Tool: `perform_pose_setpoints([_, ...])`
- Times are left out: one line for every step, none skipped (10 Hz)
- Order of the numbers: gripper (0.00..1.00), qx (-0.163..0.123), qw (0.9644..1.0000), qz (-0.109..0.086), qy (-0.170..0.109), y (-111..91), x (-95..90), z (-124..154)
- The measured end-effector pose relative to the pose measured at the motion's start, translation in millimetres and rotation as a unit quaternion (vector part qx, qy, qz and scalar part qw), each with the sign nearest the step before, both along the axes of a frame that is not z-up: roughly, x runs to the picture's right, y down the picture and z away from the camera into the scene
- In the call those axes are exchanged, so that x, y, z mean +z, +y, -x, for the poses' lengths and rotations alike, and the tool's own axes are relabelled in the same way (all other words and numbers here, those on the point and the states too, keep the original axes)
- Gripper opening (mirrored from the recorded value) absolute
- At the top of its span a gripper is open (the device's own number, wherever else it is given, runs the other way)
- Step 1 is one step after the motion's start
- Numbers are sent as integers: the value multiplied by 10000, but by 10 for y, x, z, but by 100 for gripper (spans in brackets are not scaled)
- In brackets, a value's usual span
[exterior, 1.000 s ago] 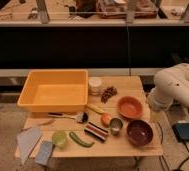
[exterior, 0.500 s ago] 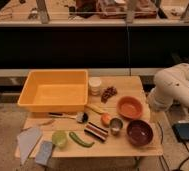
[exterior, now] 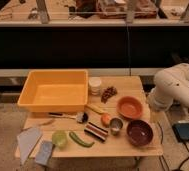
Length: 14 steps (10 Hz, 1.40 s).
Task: Place fork in table surface
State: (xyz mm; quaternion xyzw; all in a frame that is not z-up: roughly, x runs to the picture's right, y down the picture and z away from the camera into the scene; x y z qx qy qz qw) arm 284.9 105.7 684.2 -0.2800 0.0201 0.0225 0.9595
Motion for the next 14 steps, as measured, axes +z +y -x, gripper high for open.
perform_pose_setpoints([65,0,10000,0,0,0,0,0])
perform_pose_setpoints([65,0,10000,0,0,0,0,0])
perform_pose_setpoints([65,0,10000,0,0,0,0,0])
perform_pose_setpoints([65,0,10000,0,0,0,0,0])
perform_pose_setpoints([65,1,10000,0,0,0,0,0])
perform_pose_setpoints([65,0,10000,-1,0,-1,0,1])
perform_pose_setpoints([65,-5,10000,-17,-10,-13,-1,9])
perform_pose_setpoints([65,-45,9998,-86,-180,-97,-15,76])
perform_pose_setpoints([65,-50,9994,-127,-318,-168,-56,161])
perform_pose_setpoints([65,-69,9988,-171,-464,-250,-104,290])
perform_pose_setpoints([65,-119,9974,-215,-673,-348,-175,528])
perform_pose_setpoints([65,-200,9957,-256,-866,-425,-235,788])
perform_pose_setpoints([65,-250,9942,-284,-1005,-476,-278,993])
perform_pose_setpoints([65,-342,9912,-311,-1243,-535,-344,1346])
